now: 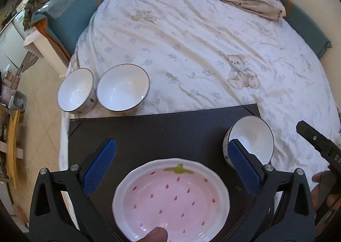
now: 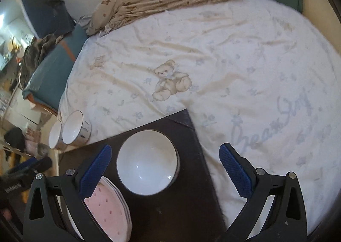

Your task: Organize plates and bowls

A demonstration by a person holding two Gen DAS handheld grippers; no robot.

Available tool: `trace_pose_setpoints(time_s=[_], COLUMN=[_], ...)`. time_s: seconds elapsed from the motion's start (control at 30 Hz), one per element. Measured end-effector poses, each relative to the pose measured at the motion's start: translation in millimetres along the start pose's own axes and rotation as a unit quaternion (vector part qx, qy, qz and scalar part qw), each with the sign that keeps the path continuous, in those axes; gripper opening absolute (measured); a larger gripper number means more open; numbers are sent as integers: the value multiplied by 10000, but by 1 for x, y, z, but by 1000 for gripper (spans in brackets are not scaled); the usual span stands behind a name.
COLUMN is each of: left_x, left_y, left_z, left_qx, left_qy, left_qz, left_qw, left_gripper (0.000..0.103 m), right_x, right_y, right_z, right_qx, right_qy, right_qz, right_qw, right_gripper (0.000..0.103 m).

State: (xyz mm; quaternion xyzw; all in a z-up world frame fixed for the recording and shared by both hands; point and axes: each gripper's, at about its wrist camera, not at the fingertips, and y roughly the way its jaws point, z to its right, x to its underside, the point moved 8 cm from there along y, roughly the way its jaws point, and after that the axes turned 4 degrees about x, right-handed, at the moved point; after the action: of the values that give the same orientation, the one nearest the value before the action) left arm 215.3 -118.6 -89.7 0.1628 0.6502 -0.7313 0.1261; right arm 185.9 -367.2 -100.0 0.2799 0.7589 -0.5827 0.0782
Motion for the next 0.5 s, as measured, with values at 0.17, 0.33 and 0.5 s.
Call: trace_pose_setpoints(time_s=[0.17,0.33,0.5], left_x=[-10,-20,-22], left_y=[22,43,62], left_z=[11,22,40], left_qx=[-51,-10,157], left_qy=[-62,-145,-124], left_qz=[-179,-348,-564], left_qw=[9998,9993,9982], left_gripper=[103,103,102], right_x=[-10,-19,-9], right_y=[16,31,51], right_z=[6,28,44], right_qx=[-167,-111,-322], right_qy=[203,541,1235], right_qz=[-198,-370,-918], right_qw=[9995,9978,9876], right_gripper=[103,101,82])
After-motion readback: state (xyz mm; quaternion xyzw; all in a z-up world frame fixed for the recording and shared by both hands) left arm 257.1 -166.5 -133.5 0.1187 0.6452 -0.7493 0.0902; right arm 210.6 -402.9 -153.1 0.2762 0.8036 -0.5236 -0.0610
